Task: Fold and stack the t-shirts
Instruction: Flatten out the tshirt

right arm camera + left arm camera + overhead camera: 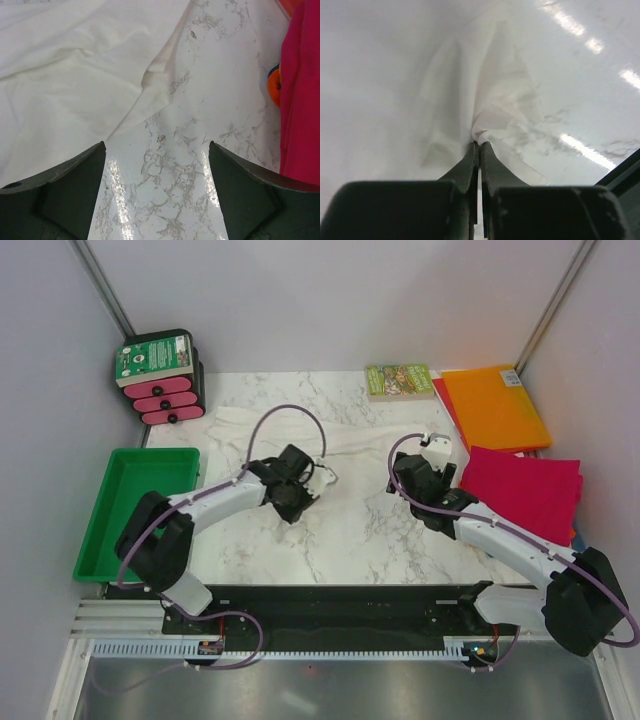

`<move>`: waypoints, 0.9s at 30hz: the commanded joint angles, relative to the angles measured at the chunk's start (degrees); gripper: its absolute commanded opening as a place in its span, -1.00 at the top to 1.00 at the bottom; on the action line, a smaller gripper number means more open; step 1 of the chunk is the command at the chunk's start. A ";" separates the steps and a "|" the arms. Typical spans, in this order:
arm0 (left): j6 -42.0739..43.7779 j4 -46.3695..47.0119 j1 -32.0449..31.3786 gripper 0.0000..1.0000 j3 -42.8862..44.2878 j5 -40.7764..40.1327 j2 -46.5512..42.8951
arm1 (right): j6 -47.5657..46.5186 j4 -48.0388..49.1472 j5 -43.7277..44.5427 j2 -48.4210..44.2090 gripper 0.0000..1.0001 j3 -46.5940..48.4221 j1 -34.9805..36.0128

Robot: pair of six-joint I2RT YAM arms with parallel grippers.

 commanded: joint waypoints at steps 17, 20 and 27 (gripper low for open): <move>6.75 -7.64 26.64 0.96 -0.50 4.50 -11.32 | -2.37 6.19 -10.10 7.18 0.03 0.86 0.25; 4.82 -7.20 26.64 0.96 0.47 5.91 -10.79 | -3.86 9.19 -14.77 9.02 0.10 0.59 2.52; 3.41 -6.58 26.64 0.96 -0.75 6.45 -11.23 | -5.53 9.02 -16.01 13.95 -0.15 4.36 7.28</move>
